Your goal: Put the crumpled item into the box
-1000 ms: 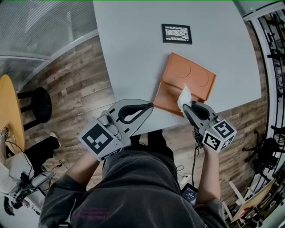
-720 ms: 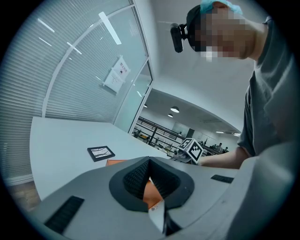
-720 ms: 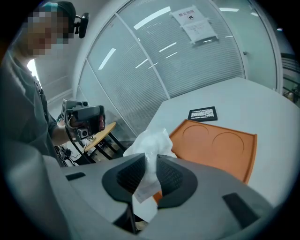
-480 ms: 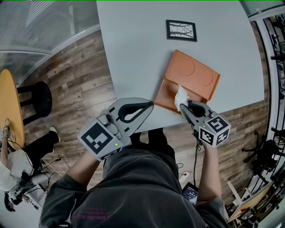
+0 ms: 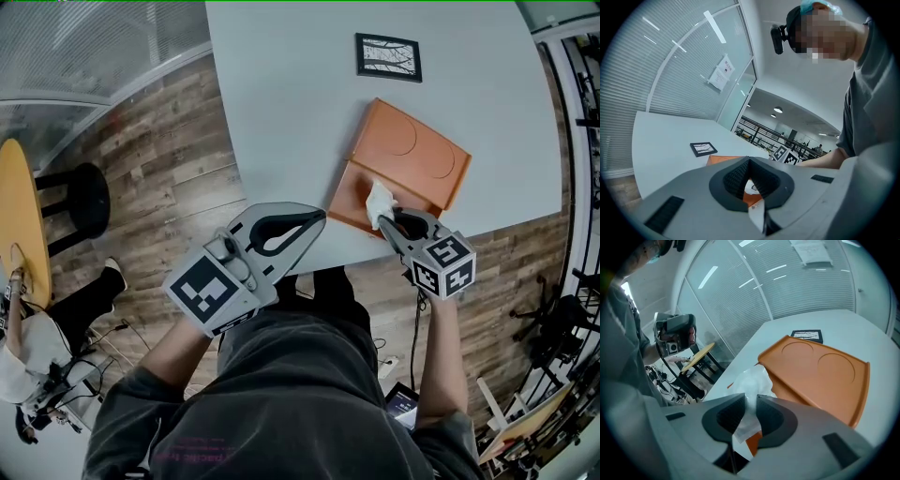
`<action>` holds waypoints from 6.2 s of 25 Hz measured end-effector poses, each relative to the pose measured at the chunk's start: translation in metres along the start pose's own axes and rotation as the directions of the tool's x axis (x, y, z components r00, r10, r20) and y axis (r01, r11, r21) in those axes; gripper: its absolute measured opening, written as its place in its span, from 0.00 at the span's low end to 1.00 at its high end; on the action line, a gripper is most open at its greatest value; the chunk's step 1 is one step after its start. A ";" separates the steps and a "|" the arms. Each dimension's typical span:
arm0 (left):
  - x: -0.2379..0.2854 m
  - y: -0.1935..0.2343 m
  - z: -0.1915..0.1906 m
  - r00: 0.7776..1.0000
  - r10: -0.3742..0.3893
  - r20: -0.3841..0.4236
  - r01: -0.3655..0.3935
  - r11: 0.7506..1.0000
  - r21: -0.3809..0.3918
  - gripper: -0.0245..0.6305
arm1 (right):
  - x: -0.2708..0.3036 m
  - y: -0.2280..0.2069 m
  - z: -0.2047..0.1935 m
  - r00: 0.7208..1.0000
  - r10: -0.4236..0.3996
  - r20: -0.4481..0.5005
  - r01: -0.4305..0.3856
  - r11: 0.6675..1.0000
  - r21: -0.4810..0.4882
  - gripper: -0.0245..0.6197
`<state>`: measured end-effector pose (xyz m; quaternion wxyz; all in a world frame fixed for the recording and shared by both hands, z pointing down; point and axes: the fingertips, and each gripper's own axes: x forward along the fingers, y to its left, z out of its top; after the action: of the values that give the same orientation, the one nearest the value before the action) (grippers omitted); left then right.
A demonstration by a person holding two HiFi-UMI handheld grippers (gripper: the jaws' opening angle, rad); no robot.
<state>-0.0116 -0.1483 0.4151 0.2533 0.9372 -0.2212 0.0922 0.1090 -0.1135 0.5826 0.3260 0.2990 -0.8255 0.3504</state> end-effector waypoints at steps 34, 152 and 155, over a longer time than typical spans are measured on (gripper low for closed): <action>0.006 0.007 -0.005 1.000 -0.006 -0.010 0.006 1.000 -0.012 0.06 | 0.033 -0.042 -0.047 0.937 -0.223 -0.270 0.166 0.962 -0.217 0.16; -0.007 -0.096 0.084 0.993 -0.035 0.110 0.006 0.969 0.248 0.06 | -0.195 0.072 0.130 0.818 -0.088 0.568 0.215 0.963 -0.161 0.04; -0.010 -0.097 0.085 0.994 -0.031 0.109 0.003 0.969 0.249 0.06 | -0.200 0.077 0.133 0.809 -0.065 0.584 0.190 0.970 -0.155 0.04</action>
<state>0.0293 -0.1134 0.2979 0.1219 0.9671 -0.2138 0.0642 0.1306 -0.1192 0.3314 0.1141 0.4102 -0.8948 0.1340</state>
